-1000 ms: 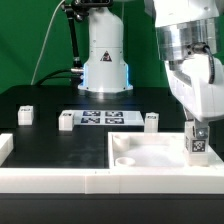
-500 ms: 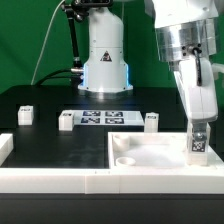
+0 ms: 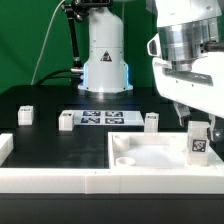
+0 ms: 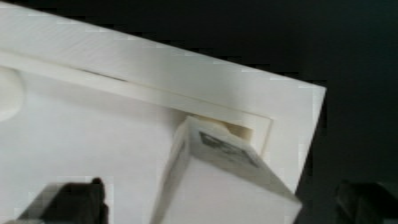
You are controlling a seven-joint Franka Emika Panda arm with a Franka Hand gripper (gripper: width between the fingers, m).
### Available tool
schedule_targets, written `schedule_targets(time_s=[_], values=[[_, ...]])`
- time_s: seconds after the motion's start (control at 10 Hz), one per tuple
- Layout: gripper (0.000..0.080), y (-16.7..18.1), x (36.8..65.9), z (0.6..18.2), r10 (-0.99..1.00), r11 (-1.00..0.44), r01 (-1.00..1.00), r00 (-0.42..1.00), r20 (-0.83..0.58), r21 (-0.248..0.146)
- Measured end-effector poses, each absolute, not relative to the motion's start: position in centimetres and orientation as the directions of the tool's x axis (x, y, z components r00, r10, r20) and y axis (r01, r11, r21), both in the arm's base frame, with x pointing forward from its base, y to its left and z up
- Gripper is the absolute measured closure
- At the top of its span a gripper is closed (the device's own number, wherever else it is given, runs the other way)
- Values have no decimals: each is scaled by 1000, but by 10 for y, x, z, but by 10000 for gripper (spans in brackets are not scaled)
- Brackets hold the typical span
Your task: Assemble one leg
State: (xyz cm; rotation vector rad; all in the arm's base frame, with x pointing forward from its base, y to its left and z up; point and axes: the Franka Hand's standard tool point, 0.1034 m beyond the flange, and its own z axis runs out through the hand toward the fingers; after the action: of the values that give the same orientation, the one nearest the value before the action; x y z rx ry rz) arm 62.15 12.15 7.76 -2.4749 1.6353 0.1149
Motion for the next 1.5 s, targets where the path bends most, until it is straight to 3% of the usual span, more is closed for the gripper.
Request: schedule_targets(time_s=[0.4,0.7,0.9,1.1,1.2,1.3,1.5], values=[[151,122,620,78,-629,-771,-633,774,-70,-66],[151,119,620,77,-449,-890,-451,892,-44,-68],[151,120,619,77,-431,-898,-433,901,-44,-72],[389,120,619,77,-431,-898,-433,901,-44,-71],[389,120,619,77,-431,-898,-433,901,-44,-72],[509,120,619,77,-444,-892,-446,895,-45,-71],[509,120,620,77,-486,-870,-488,873,-50,-73]])
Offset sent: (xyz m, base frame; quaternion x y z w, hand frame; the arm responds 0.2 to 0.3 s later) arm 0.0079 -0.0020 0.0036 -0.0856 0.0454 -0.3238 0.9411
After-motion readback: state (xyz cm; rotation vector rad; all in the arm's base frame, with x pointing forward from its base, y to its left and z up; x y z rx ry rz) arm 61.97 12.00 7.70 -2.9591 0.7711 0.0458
